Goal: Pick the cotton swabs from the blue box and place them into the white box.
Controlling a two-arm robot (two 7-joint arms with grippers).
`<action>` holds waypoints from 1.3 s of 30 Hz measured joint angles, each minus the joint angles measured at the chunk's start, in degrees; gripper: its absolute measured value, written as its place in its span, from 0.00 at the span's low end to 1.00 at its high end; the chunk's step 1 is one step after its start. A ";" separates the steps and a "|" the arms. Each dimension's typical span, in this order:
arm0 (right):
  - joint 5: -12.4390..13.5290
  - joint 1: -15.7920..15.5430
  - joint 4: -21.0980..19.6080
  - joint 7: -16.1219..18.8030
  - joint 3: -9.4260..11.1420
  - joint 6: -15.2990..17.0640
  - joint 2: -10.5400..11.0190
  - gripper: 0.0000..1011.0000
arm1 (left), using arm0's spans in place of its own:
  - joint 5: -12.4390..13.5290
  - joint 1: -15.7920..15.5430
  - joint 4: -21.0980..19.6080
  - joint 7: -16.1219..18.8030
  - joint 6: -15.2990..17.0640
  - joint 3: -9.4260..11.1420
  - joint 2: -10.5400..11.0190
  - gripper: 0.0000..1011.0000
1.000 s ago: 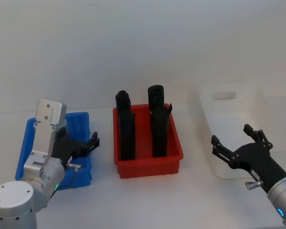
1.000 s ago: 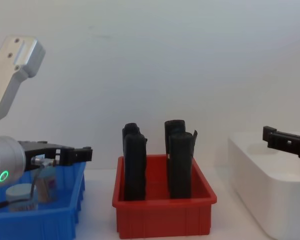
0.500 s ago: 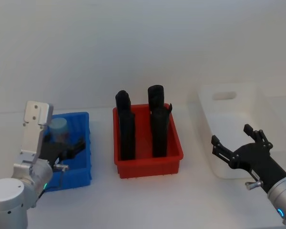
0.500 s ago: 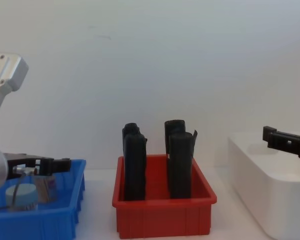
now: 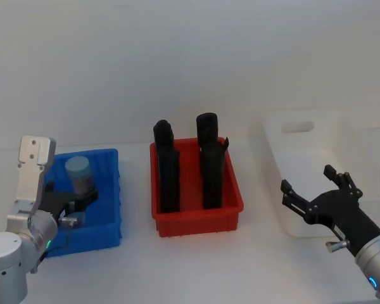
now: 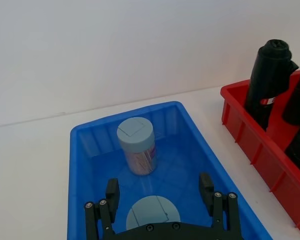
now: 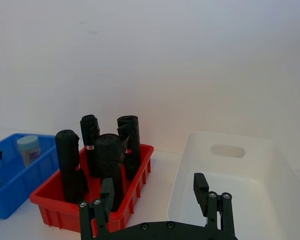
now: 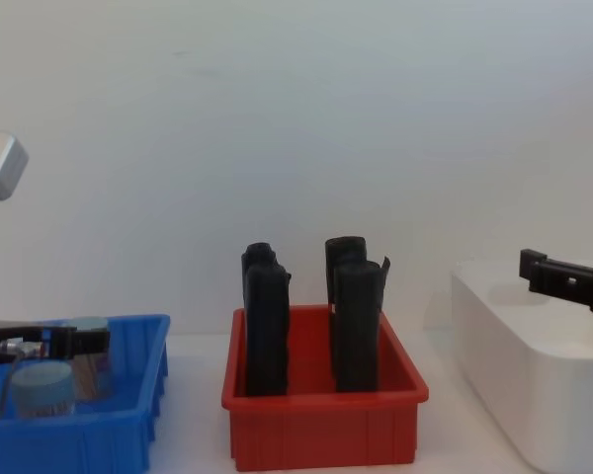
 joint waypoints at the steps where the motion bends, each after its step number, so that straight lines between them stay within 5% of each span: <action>1: 0.00 0.00 0.00 0.00 0.00 0.00 0.00 0.99 | -0.12 -0.25 0.61 -0.13 -0.08 -0.14 -0.05 0.99; 29: 0.00 0.00 0.00 0.00 0.00 0.00 0.00 0.99 | -4.08 -1.78 7.22 -2.57 -1.30 -2.06 -0.61 0.99; 39: 0.00 0.00 0.00 0.00 0.00 0.00 0.00 0.99 | -4.81 -1.55 7.93 -3.22 -1.60 -2.43 -0.61 0.78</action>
